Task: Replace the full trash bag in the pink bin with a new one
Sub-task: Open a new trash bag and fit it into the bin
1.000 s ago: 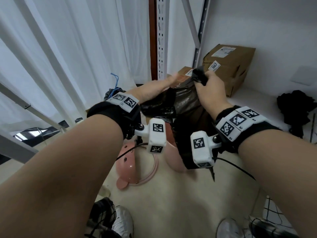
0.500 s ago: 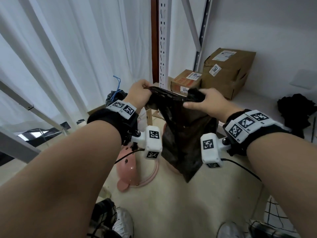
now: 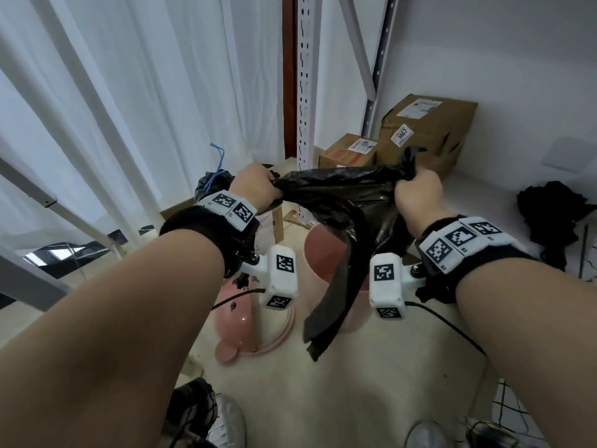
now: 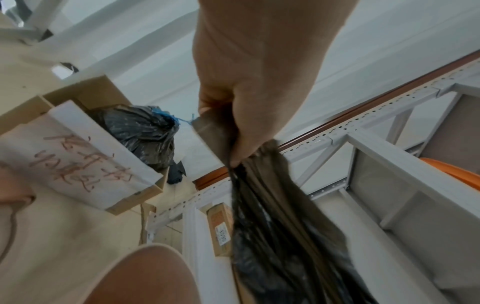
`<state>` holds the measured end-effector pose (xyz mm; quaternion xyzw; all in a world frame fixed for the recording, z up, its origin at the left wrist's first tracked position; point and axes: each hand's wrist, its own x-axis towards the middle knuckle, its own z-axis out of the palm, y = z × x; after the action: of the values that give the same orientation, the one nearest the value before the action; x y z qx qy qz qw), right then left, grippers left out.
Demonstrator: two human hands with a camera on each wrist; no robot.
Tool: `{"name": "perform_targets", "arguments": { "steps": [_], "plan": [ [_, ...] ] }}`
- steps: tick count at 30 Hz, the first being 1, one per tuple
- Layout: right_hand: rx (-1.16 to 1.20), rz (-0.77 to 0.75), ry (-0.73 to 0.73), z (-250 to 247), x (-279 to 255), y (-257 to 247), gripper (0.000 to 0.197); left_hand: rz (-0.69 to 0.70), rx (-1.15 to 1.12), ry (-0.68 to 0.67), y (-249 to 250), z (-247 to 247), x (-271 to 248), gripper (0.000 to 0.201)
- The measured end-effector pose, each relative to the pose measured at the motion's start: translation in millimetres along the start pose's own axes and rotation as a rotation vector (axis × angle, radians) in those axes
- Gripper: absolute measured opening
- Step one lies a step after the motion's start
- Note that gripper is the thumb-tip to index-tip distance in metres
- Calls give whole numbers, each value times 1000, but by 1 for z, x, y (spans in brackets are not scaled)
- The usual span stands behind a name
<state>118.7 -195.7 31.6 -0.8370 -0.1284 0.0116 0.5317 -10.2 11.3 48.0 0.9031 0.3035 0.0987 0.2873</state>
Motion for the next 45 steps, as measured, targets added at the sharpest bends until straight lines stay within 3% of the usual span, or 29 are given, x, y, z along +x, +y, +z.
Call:
{"name": "perform_targets", "arguments": {
  "steps": [2,4,6,8,11,13,15,16,18,19,22,24,26,28,30,31,33,36,38,40,42,45],
  "plan": [
    [-41,90,13,-5,1,8,16,-18,-35,138,-2,0,1,12],
    [-15,149,-23,-8,3,10,12,-31,-319,152,0,1,0,17],
    [84,191,-36,-8,4,8,12,-96,-632,-36,6,6,-6,35],
    [231,245,-43,-8,5,2,20,-148,-643,-235,14,10,-13,64],
    [453,326,-49,-4,4,-10,34,-177,-546,-407,25,21,-16,90],
    [569,366,-83,2,0,-19,43,-161,-506,-535,31,29,-15,91],
    [677,353,-148,6,-4,-27,49,-158,-516,-568,35,37,-14,88],
    [717,330,-189,8,-5,-30,49,-142,-537,-518,35,42,-11,76],
    [725,245,-232,12,-7,-34,38,-79,-582,-263,38,50,-2,35],
    [681,197,-208,13,-8,-34,32,-53,-590,-132,39,50,1,29],
    [442,140,-19,13,2,-17,41,-3,-558,139,37,39,5,26],
    [218,155,65,10,8,0,42,-27,-526,260,28,29,6,22],
    [169,182,125,4,13,13,47,-53,-518,331,15,25,8,28],
    [495,237,172,-3,17,11,69,-70,-536,336,5,25,12,28],
    [871,312,18,-8,22,2,93,-103,-623,315,2,26,16,31],
    [917,356,-94,-9,23,-4,101,-129,-698,297,3,25,16,32],
    [781,359,-289,-8,15,-11,105,-189,-834,281,6,24,18,30],
    [443,307,-334,6,-1,-9,62,-269,-868,242,8,24,19,50],
    [259,257,-279,13,-6,-5,53,-223,-741,155,12,24,14,76],
    [123,125,-179,12,-3,-6,49,-81,-389,96,11,22,4,90],
    [63,14,-108,8,2,-8,42,57,-32,120,5,22,-1,75],
    [-4,-45,111,1,6,-6,34,47,41,219,-5,19,0,33]
  ]
}}
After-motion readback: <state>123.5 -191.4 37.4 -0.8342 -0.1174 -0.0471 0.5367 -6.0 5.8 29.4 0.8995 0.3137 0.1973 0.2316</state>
